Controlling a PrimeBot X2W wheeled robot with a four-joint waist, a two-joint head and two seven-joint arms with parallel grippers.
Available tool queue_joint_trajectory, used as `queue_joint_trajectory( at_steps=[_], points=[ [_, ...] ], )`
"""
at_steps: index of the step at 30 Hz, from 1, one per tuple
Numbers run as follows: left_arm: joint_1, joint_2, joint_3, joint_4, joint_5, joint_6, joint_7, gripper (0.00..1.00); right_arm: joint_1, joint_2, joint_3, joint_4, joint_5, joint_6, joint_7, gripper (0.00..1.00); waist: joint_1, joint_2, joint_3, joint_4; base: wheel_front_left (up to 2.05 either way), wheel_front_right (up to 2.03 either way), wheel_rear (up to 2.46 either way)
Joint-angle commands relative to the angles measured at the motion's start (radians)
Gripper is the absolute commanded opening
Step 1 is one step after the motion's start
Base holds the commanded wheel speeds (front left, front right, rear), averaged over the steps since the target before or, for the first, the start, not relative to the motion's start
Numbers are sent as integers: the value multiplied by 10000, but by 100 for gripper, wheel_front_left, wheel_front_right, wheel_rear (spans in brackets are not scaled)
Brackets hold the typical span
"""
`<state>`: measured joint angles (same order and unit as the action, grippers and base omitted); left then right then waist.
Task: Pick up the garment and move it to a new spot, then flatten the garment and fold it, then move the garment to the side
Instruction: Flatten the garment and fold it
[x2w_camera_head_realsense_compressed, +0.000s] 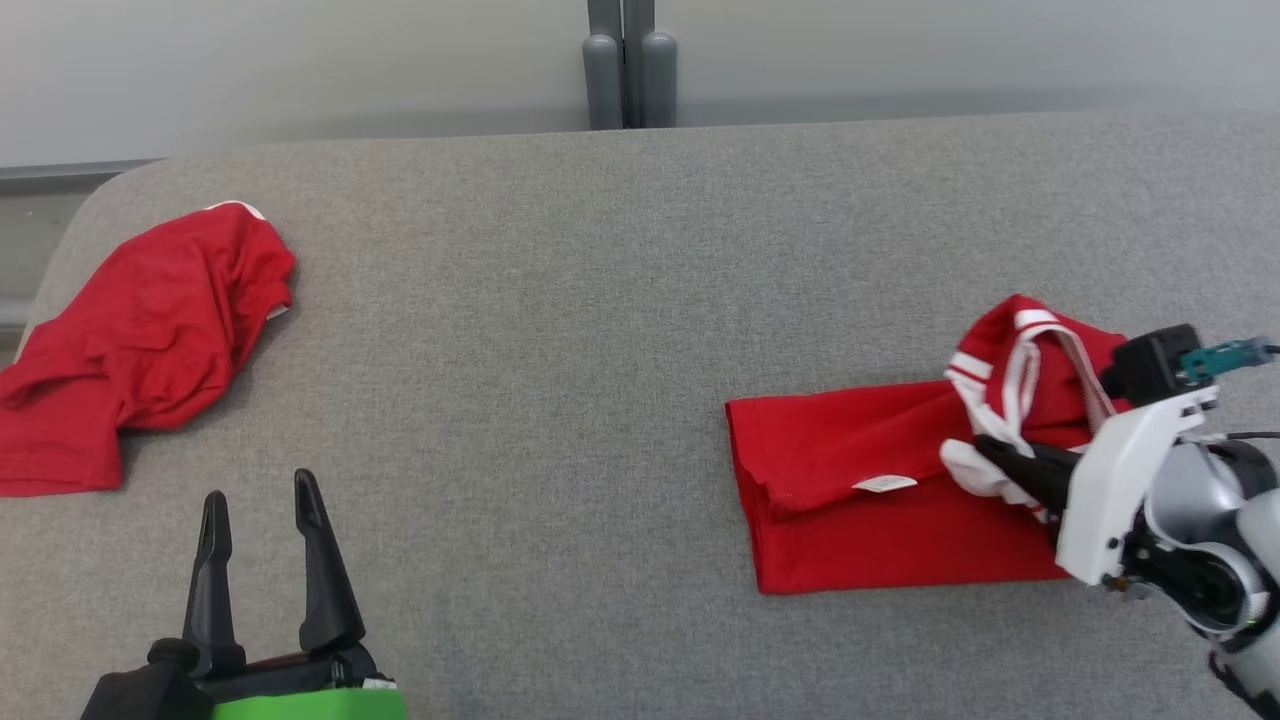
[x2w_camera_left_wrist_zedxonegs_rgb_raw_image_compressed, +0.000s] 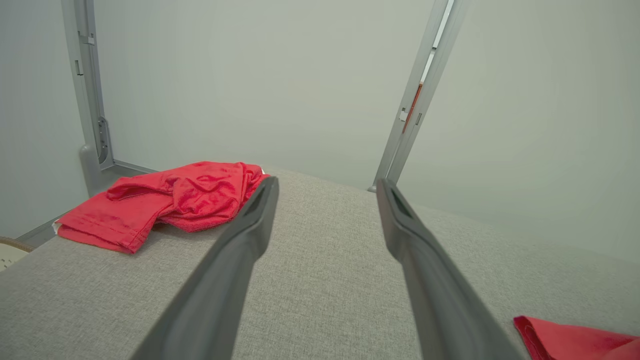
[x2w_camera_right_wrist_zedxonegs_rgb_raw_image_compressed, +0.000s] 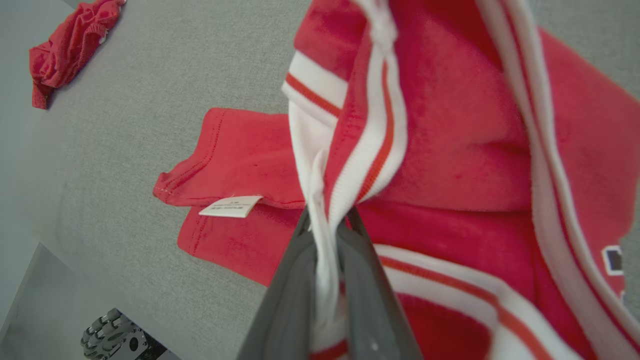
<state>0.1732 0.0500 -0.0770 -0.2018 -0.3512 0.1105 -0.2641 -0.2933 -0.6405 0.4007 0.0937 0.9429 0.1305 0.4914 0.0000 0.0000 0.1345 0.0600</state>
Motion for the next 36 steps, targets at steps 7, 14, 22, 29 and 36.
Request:
queue_joint_trajectory(
  at_steps=[7,14,22,29,36],
  points=[
    [-149,12,-222,250,-163,74,0,100,-760,1746,656,1063,-739,4,-142,0,0,0,60,167,0,0,0],
    [-122,12,-401,520,-227,55,0,100,-744,2447,545,1715,-746,4,-279,0,0,0,-7,394,0,0,0],
    [31,12,-477,727,-29,-86,-2,100,-859,3166,605,1838,-445,4,-27,0,0,0,-33,361,0,0,0],
    [-24,12,-416,825,41,-183,-2,100,-742,3764,651,1618,-59,4,-167,100,0,0,-61,210,0,0,0],
    [118,12,-181,916,152,-330,-2,100,-341,3859,832,346,476,4,-670,100,0,0,-190,-11,0,0,0]
  ],
)
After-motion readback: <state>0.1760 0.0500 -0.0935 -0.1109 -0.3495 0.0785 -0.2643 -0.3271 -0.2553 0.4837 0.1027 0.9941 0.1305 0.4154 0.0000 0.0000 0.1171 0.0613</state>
